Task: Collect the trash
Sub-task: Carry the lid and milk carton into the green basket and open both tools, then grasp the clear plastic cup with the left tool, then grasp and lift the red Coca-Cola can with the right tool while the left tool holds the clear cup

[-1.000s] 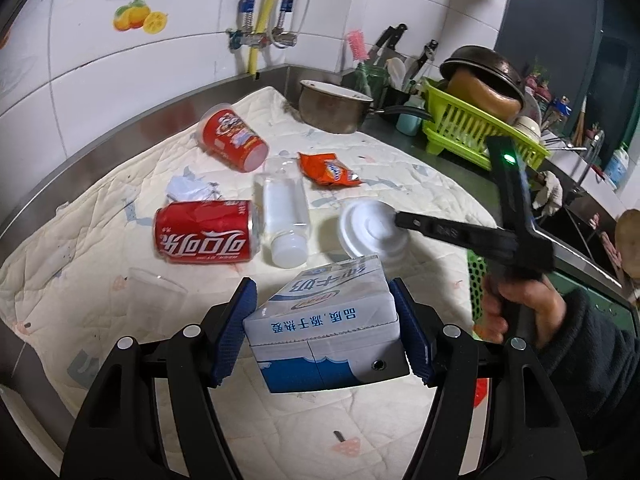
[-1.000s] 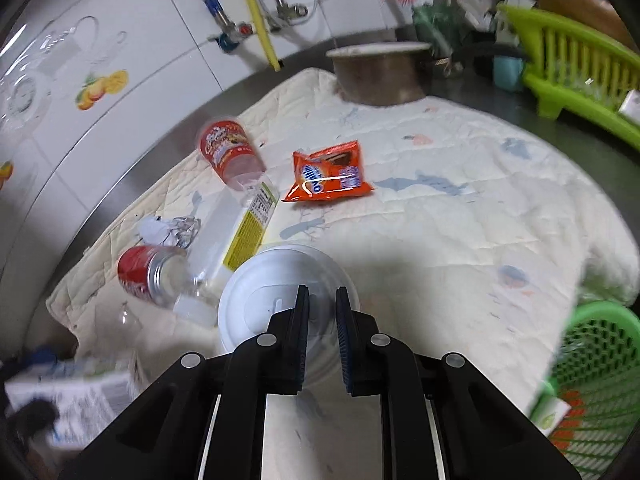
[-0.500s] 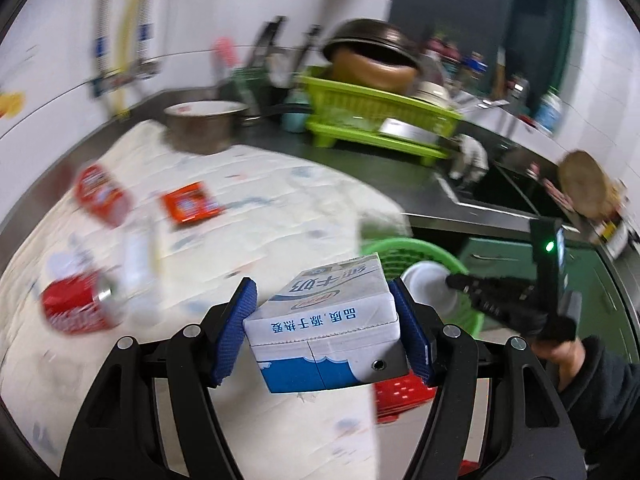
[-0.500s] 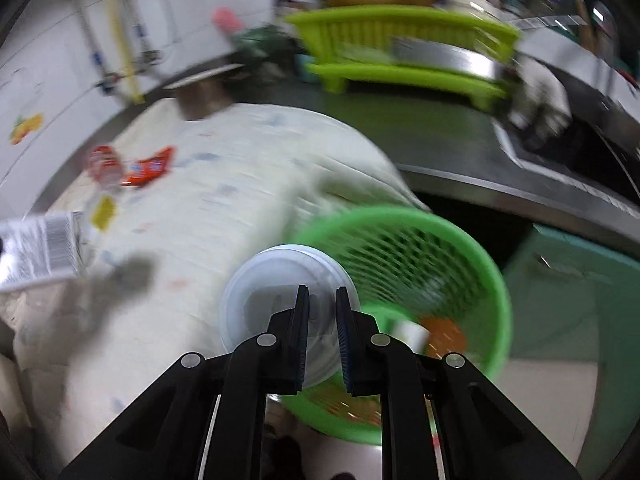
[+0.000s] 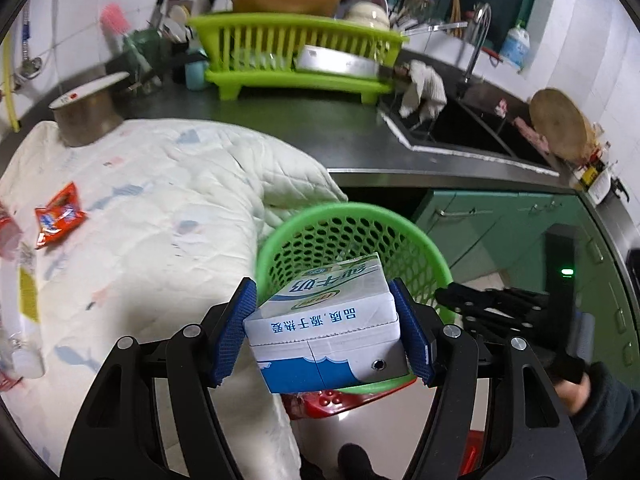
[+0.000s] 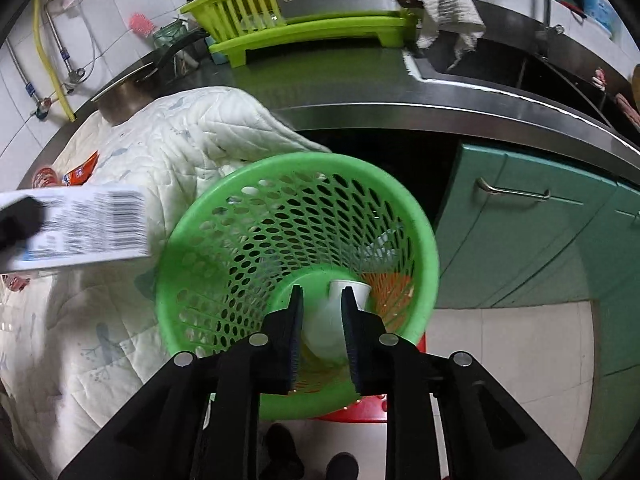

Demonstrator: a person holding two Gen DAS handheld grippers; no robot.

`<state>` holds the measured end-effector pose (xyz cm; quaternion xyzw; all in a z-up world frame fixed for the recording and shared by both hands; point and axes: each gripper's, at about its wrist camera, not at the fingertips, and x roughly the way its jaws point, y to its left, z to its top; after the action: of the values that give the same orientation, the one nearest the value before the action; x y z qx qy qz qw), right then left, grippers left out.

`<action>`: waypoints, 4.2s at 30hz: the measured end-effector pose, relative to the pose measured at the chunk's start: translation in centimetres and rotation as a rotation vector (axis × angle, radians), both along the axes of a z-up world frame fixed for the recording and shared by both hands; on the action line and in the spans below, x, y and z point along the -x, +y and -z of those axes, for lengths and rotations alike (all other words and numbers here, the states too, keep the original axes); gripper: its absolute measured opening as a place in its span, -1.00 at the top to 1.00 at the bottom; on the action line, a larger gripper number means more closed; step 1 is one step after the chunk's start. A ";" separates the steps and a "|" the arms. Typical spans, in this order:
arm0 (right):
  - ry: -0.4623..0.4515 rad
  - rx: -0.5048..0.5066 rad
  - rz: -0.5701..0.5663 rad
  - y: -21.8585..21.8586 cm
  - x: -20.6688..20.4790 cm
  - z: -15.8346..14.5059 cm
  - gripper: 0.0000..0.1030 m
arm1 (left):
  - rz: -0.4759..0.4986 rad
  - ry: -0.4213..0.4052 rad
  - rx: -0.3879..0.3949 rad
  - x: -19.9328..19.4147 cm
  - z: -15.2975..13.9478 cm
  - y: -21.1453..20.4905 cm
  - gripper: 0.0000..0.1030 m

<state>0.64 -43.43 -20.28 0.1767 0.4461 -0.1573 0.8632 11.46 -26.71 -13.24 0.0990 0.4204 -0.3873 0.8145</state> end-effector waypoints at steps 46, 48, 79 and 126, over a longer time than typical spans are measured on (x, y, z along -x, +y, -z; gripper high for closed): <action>-0.204 0.002 -0.344 12.3 -4.2 -9.2 -0.24 | -0.530 -0.104 -0.064 1.5 -3.2 21.2 -0.34; -0.205 0.002 -0.377 13.6 -5.0 -9.4 -0.24 | -0.593 -0.127 -0.078 1.5 -3.5 23.4 -0.34; -0.192 0.005 -0.780 28.1 -14.4 -9.6 -0.42 | -0.839 -0.037 -0.177 -4.3 2.6 39.0 -0.46; -0.099 0.163 -1.360 42.6 -25.0 -6.6 -0.56 | -0.763 0.019 -0.027 -5.7 3.5 40.5 -0.11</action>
<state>25.65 -0.85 -13.70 -0.2011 0.4048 0.3947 0.7999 17.15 13.76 -16.73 -0.0574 0.4399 -0.0515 0.8947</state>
